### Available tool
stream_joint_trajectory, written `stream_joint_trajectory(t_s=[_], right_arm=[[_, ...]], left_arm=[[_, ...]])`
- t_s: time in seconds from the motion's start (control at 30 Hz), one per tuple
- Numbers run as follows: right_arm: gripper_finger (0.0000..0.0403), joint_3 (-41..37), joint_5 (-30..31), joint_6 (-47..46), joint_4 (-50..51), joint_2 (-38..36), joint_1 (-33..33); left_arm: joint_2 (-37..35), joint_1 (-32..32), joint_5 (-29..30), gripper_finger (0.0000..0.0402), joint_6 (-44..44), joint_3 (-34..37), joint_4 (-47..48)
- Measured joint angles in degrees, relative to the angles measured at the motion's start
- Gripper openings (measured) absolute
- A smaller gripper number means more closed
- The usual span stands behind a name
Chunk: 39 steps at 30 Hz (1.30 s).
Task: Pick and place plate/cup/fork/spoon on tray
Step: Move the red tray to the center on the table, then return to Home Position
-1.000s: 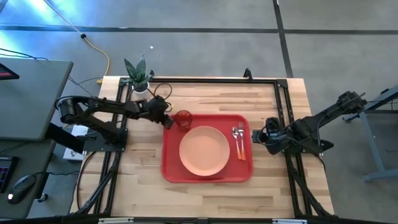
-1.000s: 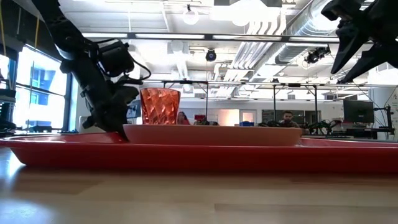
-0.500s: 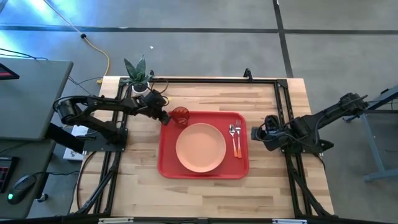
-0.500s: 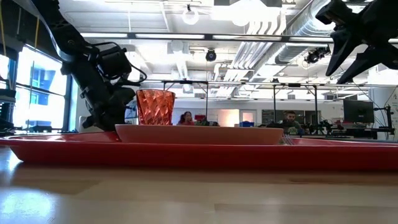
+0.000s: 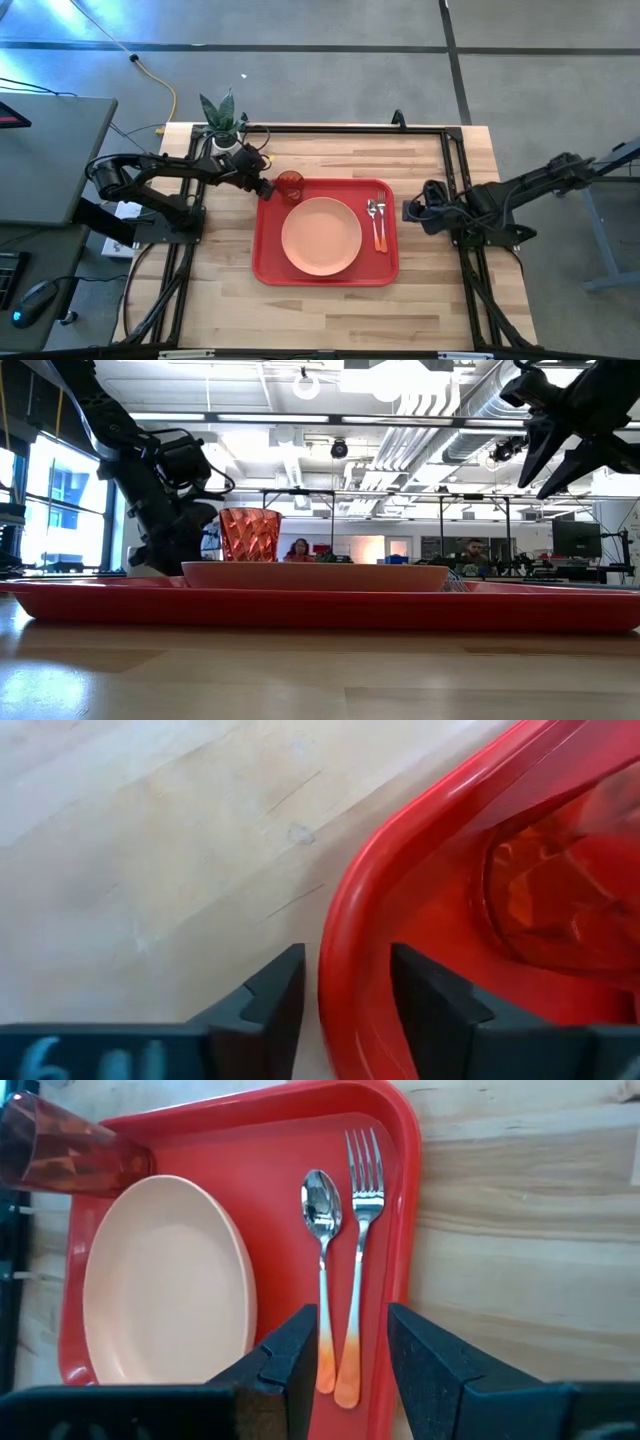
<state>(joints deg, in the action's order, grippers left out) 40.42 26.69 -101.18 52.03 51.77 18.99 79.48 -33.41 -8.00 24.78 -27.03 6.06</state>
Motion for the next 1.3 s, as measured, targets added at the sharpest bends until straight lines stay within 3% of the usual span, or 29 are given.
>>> stream_joint_trajectory(t_s=[0.27, 0.7, 0.97, 1.3], right_arm=[[0.0112, 0.0, -1.25, 3.61, -0.04, 0.0, -3.07], [0.0112, 0.0, -1.66, 8.01, -2.51, 0.0, -4.03], [0.0112, 0.0, 6.26, 14.57, -8.32, 0.0, -6.24], [0.0112, 0.0, 7.3, 32.64, -28.98, 0.0, -15.07]], left_arm=[[-4.28, 0.11, -0.18, 0.018, 0.03, 0.0, 1.86], [-21.72, 0.11, -0.31, 0.0203, 1.65, -0.02, 4.4], [-31.96, 0.13, 3.01, 0.0202, 0.77, -0.07, 2.94], [-32.95, 0.04, 5.51, 0.0202, -6.32, -8.35, 2.19]])
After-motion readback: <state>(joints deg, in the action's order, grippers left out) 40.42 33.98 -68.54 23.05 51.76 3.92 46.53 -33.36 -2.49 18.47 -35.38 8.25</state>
